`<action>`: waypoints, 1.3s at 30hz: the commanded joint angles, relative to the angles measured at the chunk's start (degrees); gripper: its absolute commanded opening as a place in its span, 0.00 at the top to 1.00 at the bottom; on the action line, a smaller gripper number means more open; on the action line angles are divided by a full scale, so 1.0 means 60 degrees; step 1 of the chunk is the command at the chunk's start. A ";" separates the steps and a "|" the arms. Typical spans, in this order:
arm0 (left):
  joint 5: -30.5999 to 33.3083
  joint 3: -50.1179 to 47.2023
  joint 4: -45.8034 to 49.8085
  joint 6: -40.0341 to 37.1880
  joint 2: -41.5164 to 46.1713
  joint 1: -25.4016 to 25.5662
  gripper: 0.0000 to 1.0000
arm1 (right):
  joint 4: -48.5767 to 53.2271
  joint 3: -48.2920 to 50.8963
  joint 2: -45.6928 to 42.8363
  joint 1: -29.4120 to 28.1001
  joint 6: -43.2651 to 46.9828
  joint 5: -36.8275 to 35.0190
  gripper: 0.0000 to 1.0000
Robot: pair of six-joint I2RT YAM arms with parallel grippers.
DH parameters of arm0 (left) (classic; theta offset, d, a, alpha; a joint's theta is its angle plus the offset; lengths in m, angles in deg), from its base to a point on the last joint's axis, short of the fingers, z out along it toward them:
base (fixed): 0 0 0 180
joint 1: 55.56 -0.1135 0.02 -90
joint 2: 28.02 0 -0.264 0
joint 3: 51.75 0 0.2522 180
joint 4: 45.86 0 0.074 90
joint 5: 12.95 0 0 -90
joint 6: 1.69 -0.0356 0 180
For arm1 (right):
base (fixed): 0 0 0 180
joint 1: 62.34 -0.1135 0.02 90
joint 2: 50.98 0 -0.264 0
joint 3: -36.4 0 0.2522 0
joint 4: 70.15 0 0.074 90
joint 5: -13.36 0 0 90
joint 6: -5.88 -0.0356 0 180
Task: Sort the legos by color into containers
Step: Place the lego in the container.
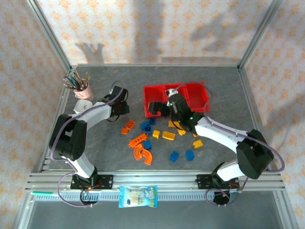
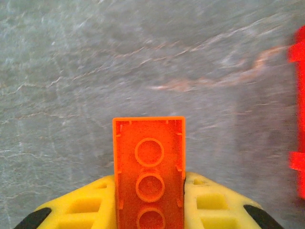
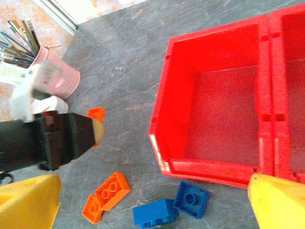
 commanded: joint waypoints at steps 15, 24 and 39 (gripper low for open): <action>0.0284 0.4970 0.0800 0.0808 -0.2018 0.2428 0.89 | 0.0465 0.0271 -0.1047 0.2148 0.0190 0.0189 0.00; 0.0502 0.7120 0.1740 0.0718 -0.4594 0.2508 0.89 | 0.0396 0.0285 -0.0938 0.2676 0.0260 0.0192 0.00; 0.0883 0.7868 0.2427 0.0406 -0.4910 0.2501 0.50 | 0.0668 -0.0204 -0.0734 0.2676 0.0609 0.0606 0.00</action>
